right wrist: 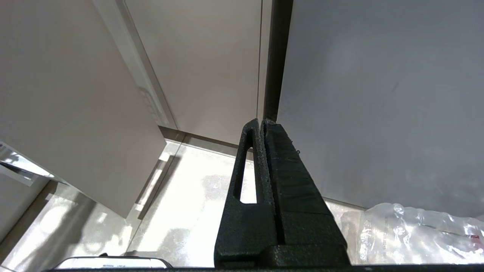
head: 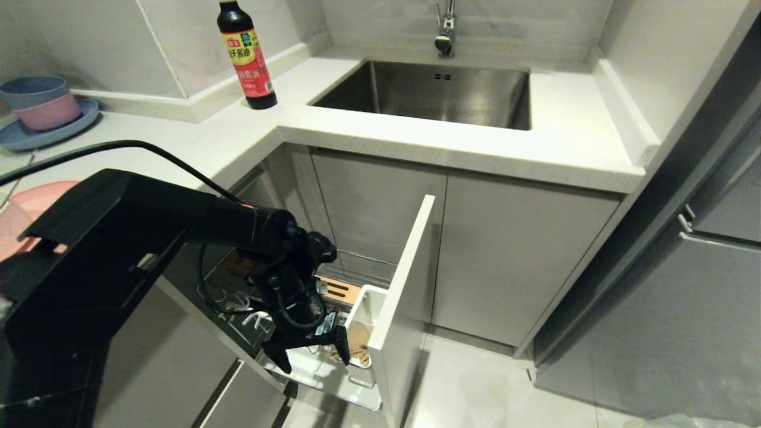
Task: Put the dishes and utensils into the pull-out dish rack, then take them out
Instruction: Take the chopsticks out of the cupboard
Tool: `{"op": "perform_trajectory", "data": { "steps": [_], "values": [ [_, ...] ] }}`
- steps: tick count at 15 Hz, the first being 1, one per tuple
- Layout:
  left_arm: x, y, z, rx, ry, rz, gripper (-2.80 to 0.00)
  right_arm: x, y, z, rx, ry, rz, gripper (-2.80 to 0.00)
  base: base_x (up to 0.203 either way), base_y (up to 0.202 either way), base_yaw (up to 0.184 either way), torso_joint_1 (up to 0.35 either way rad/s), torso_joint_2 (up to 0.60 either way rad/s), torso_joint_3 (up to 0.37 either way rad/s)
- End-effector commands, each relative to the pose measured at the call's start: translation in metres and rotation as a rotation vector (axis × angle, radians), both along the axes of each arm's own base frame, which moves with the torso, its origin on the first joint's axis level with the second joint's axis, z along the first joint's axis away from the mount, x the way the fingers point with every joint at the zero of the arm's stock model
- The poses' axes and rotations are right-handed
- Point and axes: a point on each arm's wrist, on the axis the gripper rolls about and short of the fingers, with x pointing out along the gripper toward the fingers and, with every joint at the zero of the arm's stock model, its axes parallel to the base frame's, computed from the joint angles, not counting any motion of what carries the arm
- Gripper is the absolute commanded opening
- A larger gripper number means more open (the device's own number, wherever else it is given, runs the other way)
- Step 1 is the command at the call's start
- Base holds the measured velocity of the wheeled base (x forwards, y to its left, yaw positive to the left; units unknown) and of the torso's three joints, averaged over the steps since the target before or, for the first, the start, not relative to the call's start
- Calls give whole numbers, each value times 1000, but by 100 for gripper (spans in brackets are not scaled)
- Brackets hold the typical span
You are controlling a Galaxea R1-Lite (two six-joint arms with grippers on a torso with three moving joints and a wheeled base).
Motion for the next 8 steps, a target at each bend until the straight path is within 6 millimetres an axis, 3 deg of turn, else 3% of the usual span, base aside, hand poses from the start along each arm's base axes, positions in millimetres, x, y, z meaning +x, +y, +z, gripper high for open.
{"op": "perform_trajectory", "data": {
  "steps": [1,8],
  "values": [
    [3,-1,-9,8,22,1,0,0,0,0,0,1,0,-280,0,0,0,0,0,0],
    [18,-6,-25,19,32,6,0,0,0,0,0,2,1,-280,0,0,0,0,0,0]
  ]
}}
